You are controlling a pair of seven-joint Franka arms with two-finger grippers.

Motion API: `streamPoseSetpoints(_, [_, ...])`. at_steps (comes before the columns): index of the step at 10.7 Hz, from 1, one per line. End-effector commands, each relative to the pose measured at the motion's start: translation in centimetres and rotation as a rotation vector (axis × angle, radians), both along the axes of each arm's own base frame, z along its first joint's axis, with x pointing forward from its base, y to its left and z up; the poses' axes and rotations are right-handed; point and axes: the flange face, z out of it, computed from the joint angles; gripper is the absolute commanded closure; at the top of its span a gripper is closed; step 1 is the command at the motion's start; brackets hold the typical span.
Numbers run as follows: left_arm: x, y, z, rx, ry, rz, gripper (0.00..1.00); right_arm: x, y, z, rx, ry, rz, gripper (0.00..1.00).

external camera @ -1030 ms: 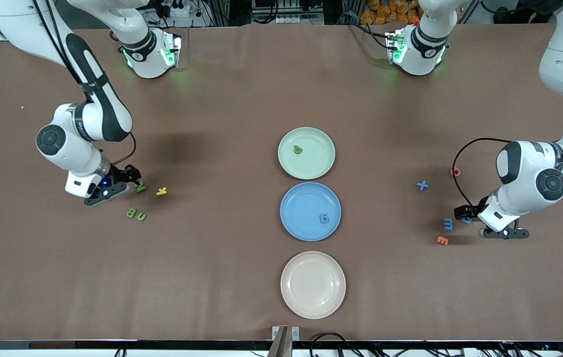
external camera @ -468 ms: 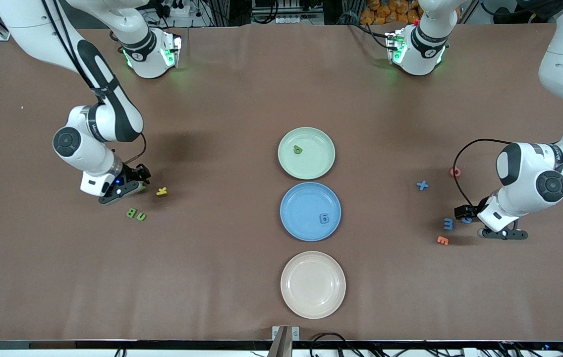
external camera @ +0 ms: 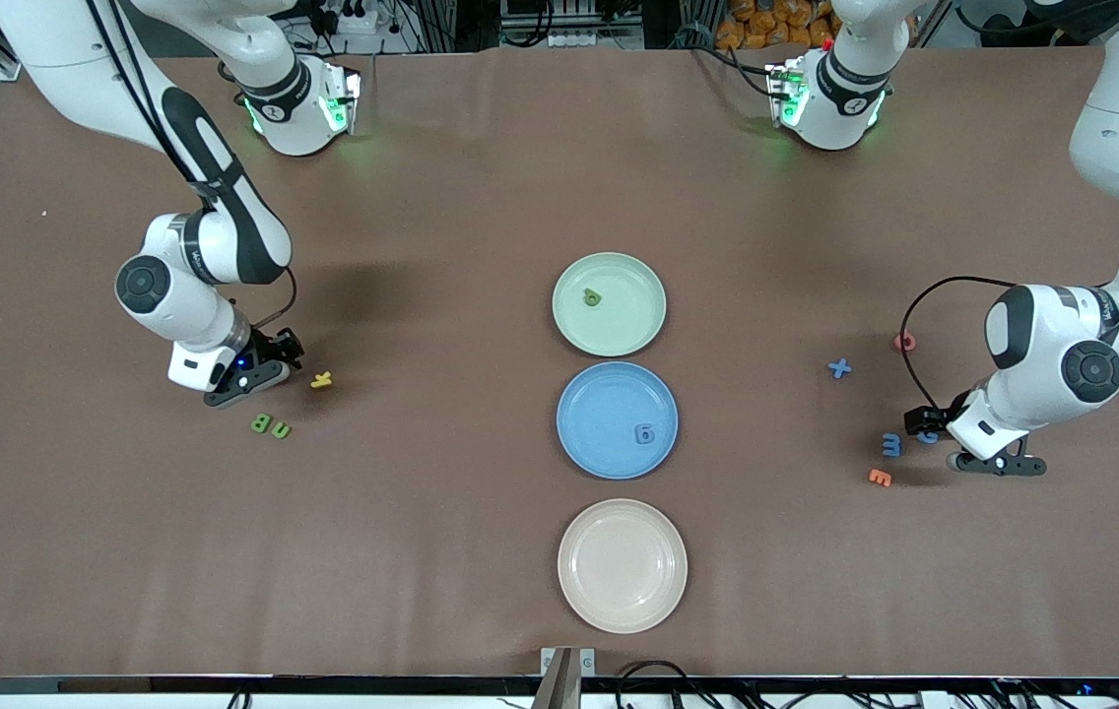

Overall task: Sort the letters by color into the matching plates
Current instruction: 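Grasp the green Z and blue c with the right and left grippers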

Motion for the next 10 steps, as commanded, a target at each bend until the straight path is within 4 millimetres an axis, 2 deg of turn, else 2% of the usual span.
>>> streamPoseSetpoints(1, [0.4,-0.4,0.2,0.018,-0.008,0.025,1.0,-0.2,-0.1,-0.3,0.0,-0.002,-0.003,0.3])
streamPoseSetpoints(6, [0.6,-0.5,0.7,0.021,-0.016,0.02,1.0,-0.4,-0.7,-0.8,-0.005,0.004,-0.01,0.37])
streamPoseSetpoints(8, [1.1,-1.0,1.8,0.029,-0.032,0.014,1.0,-0.5,-0.7,-1.0,-0.006,-0.001,-0.008,0.42])
streamPoseSetpoints(9, [1.5,-1.6,2.6,0.033,-0.024,0.014,1.0,-0.5,-0.7,-1.0,-0.006,0.001,-0.008,0.54])
streamPoseSetpoints(10, [2.3,-2.2,3.8,0.048,0.007,0.021,1.0,-0.5,-0.4,-1.1,-0.006,0.002,-0.004,0.78])
